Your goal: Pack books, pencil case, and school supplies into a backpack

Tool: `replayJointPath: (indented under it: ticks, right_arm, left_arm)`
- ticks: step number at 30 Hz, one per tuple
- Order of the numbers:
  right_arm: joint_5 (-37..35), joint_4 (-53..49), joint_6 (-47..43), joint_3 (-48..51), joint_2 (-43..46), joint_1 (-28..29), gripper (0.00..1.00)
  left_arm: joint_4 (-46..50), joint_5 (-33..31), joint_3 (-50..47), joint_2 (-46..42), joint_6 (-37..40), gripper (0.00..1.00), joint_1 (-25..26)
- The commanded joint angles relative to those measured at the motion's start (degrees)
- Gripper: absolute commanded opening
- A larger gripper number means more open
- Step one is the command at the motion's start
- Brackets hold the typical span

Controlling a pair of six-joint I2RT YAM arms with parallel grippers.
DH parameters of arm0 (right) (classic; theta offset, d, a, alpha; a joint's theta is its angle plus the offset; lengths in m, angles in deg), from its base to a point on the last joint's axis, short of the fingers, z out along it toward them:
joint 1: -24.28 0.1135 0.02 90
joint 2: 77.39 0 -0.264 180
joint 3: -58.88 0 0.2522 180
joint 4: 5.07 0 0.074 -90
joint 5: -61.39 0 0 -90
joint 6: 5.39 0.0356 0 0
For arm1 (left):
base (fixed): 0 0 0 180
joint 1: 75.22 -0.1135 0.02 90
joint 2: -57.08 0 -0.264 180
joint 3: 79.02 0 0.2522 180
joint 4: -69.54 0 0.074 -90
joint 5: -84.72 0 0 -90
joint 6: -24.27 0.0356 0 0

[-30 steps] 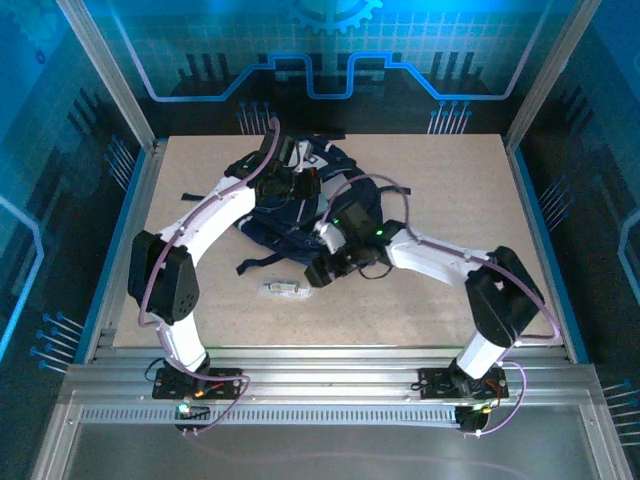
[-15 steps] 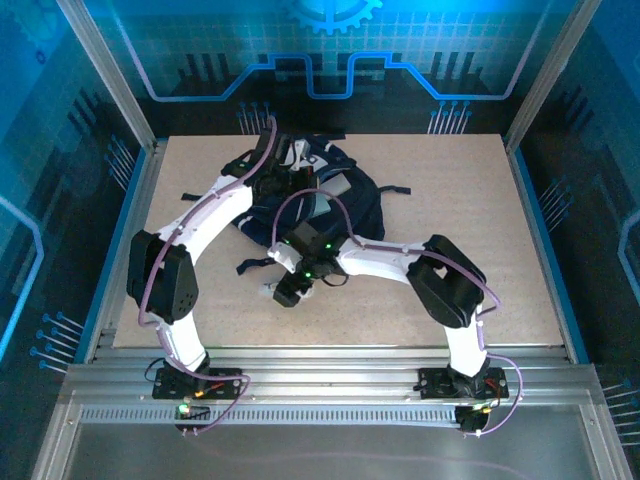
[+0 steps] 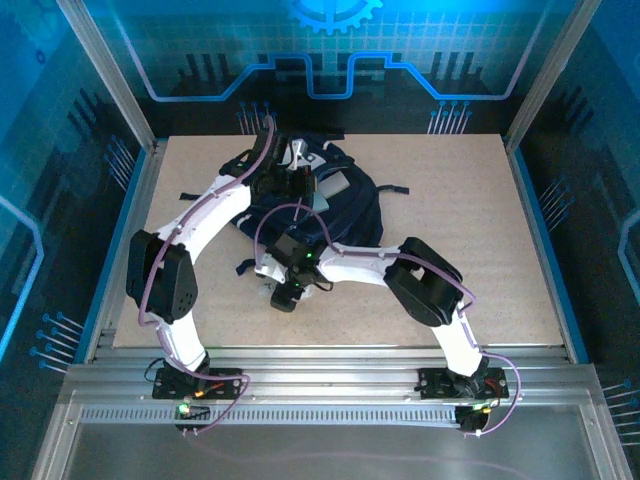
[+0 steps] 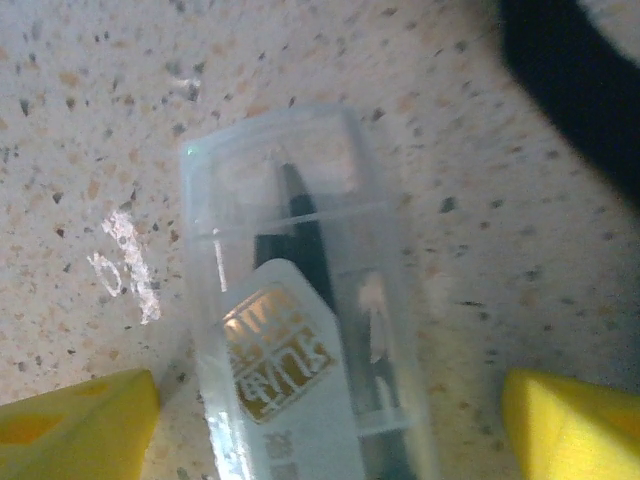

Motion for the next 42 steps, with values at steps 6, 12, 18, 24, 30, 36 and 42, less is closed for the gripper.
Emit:
replayJointPath:
  ticks: [6,12,18,24,30,36,42]
  right_arm:
    - [-3.3,-1.9,-1.8,0.5,-1.3,0.6,0.8]
    - [-0.7,-0.8,-1.1,3.7,2.9,0.7,0.55]
    - [1.3,-1.2,0.8,5.6,8.4,0.3,0.46]
    - [5.8,-2.2,5.7,11.0,18.3,-1.4,0.45]
    - [10.5,-0.7,12.7,19.7,29.3,-7.0,0.44]
    - [13.4,-0.1,16.8,26.9,39.1,-15.2,0.44]
    - [15.0,1.6,20.4,29.2,43.2,-24.4,0.44]
  left_arm:
    - [-0.5,-0.2,0.3,-1.7,1.1,0.0,-1.5]
    - [-0.8,-0.1,0.1,-1.6,1.0,0.0,-2.0]
    - [-0.7,0.2,0.6,-1.0,0.9,0.0,-2.4]
    - [-0.1,0.3,1.1,-1.0,1.1,0.0,-2.8]
    - [-0.3,0.6,1.2,-0.7,0.9,0.0,-2.8]
    - [0.6,0.6,2.2,-0.3,1.5,0.0,-3.0]
    - [0.5,1.2,2.3,-0.3,1.2,0.0,-2.9]
